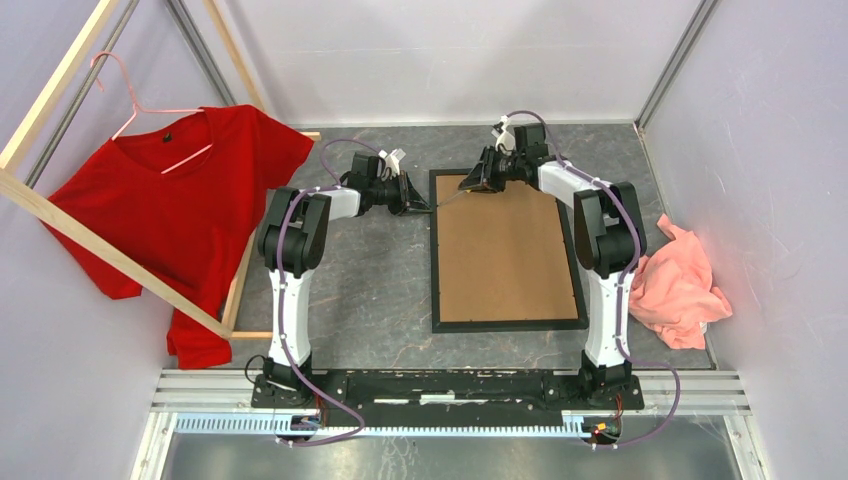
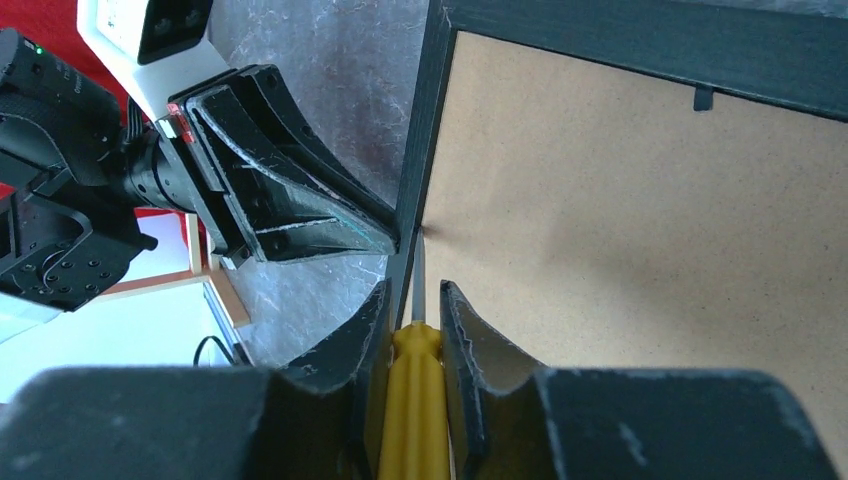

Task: Take the photo out of the frame
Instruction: Release the photo frame item from the photo frame.

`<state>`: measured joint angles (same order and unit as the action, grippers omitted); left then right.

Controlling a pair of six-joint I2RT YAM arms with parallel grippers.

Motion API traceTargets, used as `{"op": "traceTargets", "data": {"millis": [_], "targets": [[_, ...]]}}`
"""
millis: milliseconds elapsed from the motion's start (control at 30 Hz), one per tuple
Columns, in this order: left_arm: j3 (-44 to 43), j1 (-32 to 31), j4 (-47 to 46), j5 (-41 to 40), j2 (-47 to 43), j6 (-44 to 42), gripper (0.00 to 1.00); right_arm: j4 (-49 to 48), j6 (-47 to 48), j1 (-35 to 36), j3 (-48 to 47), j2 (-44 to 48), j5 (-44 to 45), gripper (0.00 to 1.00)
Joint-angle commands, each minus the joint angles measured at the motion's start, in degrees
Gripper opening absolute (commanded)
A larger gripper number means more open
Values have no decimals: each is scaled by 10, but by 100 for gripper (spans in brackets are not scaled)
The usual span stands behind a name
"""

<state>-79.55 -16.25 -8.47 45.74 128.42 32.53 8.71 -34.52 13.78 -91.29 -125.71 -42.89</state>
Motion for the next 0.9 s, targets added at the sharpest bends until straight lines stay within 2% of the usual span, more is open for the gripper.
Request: {"op": "traceTargets", "data": {"millis": [0,100,200,500,867], "targets": [[0,-37,28,-47,17,-5,20,-21,-45,84,31,9,-30,0],[2,-37,28,-54,15,-2,20,-74,-101,92,84,38,-29,0],[5,-38,28,-60,15,4,20,-66,-99,108,83,60,1,0],[9,-38,29,-68,7,5,20,-7,-63,167,15,47,78,0],[11,-39,28,-66,11,8,20,31,-41,199,-21,61,171,0]]}}
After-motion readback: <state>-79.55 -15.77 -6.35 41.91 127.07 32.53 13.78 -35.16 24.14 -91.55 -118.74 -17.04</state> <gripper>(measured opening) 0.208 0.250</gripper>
